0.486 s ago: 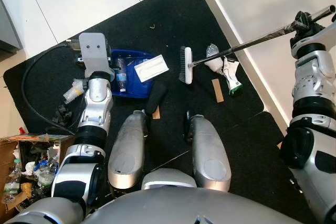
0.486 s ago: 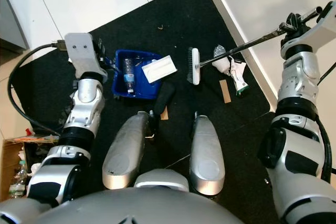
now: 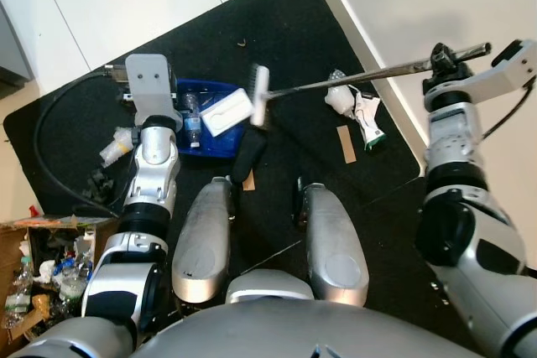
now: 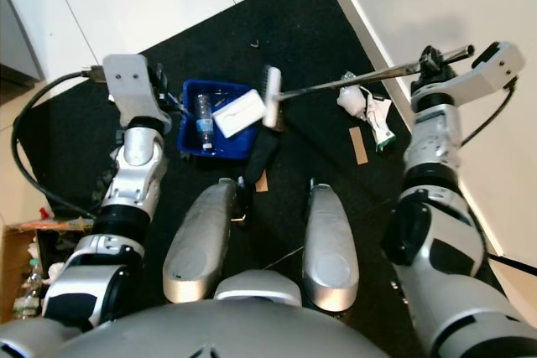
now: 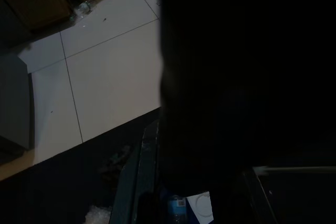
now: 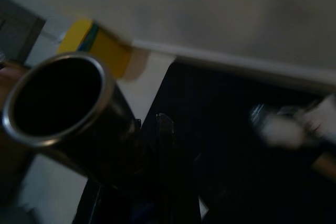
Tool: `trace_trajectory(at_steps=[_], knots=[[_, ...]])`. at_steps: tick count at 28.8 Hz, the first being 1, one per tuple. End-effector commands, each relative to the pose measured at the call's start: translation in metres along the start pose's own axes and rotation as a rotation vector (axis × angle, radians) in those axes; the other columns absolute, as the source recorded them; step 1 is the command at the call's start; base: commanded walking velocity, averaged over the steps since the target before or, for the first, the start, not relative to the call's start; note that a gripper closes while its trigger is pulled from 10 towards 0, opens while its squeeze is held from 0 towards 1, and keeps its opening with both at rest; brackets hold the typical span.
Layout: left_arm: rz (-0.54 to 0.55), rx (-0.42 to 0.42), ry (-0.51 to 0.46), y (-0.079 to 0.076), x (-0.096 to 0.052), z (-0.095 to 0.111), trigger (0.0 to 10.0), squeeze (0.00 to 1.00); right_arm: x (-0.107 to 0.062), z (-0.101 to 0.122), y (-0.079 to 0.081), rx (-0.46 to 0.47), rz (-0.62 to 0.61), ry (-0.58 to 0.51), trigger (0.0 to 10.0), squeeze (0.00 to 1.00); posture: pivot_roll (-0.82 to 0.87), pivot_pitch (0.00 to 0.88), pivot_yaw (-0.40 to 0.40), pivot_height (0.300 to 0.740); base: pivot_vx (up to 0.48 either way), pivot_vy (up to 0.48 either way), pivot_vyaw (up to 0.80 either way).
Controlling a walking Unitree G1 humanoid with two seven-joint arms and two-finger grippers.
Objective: Sweep floor
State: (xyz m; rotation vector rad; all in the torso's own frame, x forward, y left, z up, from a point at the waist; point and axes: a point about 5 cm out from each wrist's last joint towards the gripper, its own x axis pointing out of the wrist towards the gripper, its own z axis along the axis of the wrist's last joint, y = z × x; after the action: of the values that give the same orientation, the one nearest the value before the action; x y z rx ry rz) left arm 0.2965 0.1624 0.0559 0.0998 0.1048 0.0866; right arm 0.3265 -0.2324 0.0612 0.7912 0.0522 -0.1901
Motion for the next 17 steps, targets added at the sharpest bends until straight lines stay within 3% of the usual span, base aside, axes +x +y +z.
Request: trace_trajectory(at_steps=[1, 11, 14, 15, 17], knots=[[-0.048, 0.003, 0.146, -0.008, -0.014, -0.031, 10.0, 0.0, -0.002, -0.027, 0.011, 0.132, 0.048, 0.087, 10.0, 0.0, 0.14, 0.285, 0.022, 0.74, 0.0, 0.0, 0.0], [-0.046, 0.001, 0.145, -0.009, -0.013, -0.031, 10.0, 0.0, 0.0, -0.031, 0.019, 0.124, 0.081, 0.105, 10.0, 0.0, 0.13, 0.281, 0.019, 0.74, 0.0, 0.0, 0.0], [-0.045, 0.0, 0.145, -0.009, -0.013, -0.03, 10.0, 0.0, 0.001, -0.024, 0.019, 0.099, 0.095, 0.085, 10.0, 0.0, 0.13, 0.281, 0.017, 0.74, 0.0, 0.0, 0.0], [-0.046, -0.002, 0.146, -0.009, -0.013, -0.031, 10.0, 0.0, 0.005, 0.003, 0.02, 0.051, 0.136, 0.005, 10.0, 0.0, 0.12, 0.281, 0.018, 0.74, 0.0, 0.0, 0.0], [-0.046, -0.002, 0.146, -0.009, -0.013, -0.031, 10.0, 0.0, 0.005, 0.003, 0.02, 0.051, 0.136, 0.005, 10.0, 0.0, 0.12, 0.281, 0.018, 0.74, 0.0, 0.0, 0.0]])
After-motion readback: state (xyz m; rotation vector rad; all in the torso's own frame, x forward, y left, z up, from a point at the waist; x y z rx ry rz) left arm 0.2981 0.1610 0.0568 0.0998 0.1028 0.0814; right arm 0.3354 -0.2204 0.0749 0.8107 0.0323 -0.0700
